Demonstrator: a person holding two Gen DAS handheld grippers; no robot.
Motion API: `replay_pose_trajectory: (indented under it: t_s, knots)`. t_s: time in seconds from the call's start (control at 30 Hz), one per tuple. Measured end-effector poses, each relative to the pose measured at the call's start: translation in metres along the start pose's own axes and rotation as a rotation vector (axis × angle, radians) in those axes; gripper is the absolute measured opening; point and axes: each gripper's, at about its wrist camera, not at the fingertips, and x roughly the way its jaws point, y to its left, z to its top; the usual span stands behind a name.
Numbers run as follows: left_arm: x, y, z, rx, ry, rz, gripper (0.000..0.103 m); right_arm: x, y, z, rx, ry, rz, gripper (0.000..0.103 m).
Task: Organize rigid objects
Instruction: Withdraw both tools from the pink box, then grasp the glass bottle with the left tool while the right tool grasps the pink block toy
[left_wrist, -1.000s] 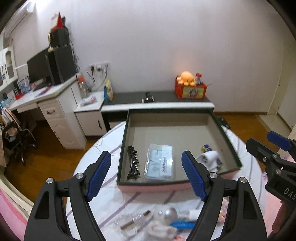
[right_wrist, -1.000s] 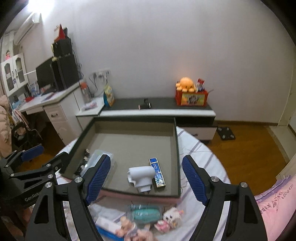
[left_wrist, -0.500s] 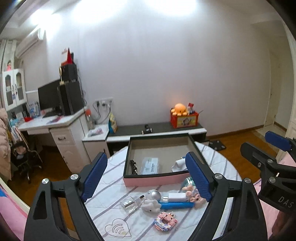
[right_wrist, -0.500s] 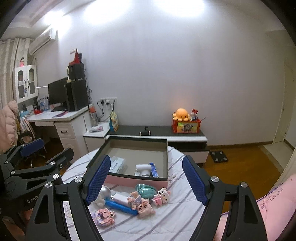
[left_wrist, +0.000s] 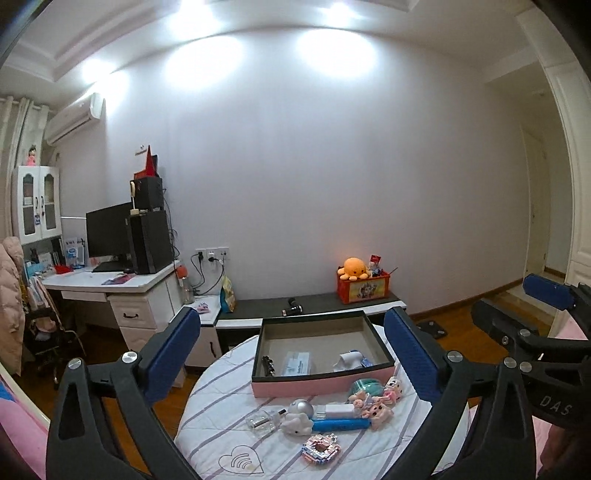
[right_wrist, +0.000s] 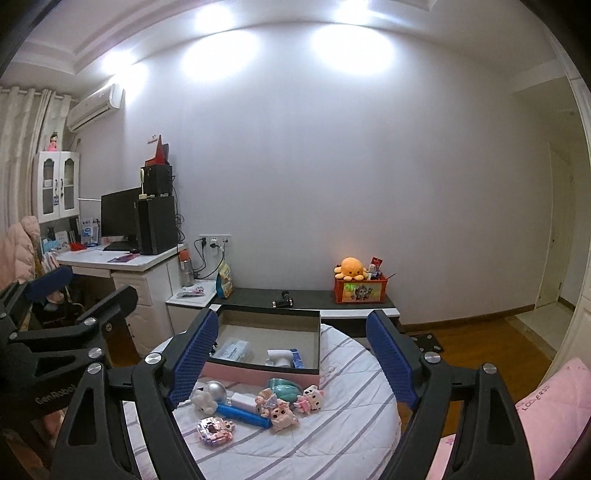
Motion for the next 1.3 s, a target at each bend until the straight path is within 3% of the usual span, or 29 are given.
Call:
replay_pose_trajectory:
  t_s: [0.33,0.63,0.87,1.3]
  knots:
    - [-0.001,0.003,-0.003,-0.010,0.007,0.024,0.103,0.002,0.002,-0.004,-0.009,0.020,-0.005,0.084]
    - [0.020,0.012,-0.012,-0.009,0.059,0.052,0.103,0.018,0.009,-0.008,-0.019,0.058,0.004,0.085]
    - [0.063,0.024,-0.041,0.021,0.195,0.071,0.103,0.055,0.022,-0.026,-0.026,0.177,0.011,0.085]
    - [0.163,0.061,-0.148,0.074,0.557,0.087,0.103,0.160,0.069,-0.126,-0.053,0.579,0.074,0.085]
